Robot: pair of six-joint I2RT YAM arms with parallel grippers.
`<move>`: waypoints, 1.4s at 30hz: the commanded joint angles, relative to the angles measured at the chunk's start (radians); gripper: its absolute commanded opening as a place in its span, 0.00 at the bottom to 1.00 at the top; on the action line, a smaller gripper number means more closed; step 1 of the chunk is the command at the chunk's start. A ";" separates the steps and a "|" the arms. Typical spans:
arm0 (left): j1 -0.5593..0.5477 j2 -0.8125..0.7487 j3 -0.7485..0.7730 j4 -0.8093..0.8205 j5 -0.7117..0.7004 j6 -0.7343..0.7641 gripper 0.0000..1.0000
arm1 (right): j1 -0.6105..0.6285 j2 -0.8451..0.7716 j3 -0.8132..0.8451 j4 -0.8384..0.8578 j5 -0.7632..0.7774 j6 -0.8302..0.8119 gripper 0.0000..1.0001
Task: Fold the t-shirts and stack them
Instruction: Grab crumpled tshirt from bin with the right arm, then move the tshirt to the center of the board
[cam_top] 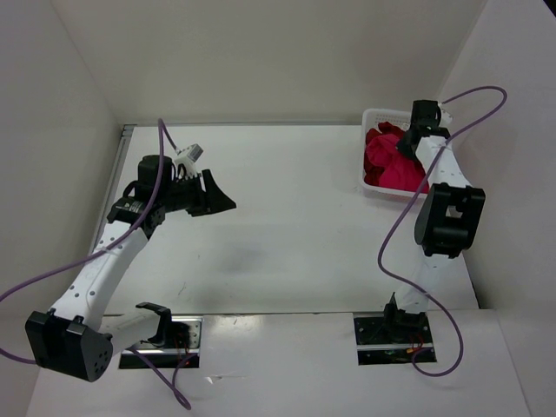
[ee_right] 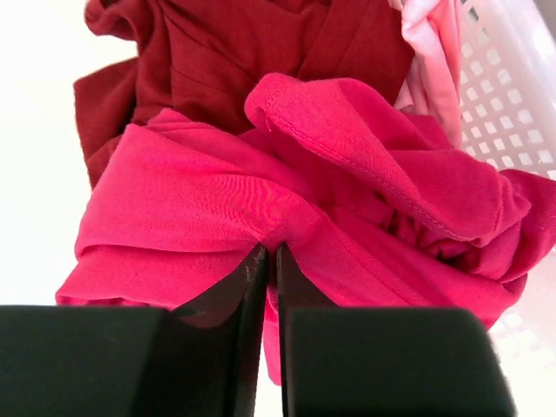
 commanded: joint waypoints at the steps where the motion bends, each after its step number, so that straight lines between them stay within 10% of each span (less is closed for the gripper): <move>1: -0.005 0.010 0.020 0.026 0.005 -0.003 0.56 | -0.002 -0.072 0.030 0.086 0.017 -0.002 0.03; 13: -0.005 0.039 0.113 0.021 -0.078 -0.052 0.54 | 0.021 -0.496 0.117 -0.024 -0.193 0.027 0.01; 25: 0.096 0.122 0.272 -0.023 -0.219 -0.061 0.55 | 0.262 -0.470 0.599 0.213 -0.989 0.383 0.01; 31: 0.146 0.151 0.334 -0.036 -0.247 -0.061 0.62 | 0.262 -0.519 0.268 0.321 -1.006 0.398 0.02; 35: 0.155 0.140 0.282 -0.027 -0.286 -0.051 0.63 | 0.262 -0.509 -0.152 0.259 -0.804 0.223 0.19; 42: 0.110 0.122 0.140 -0.035 -0.272 0.006 0.60 | 0.262 -0.574 -0.344 0.132 -0.619 0.090 0.40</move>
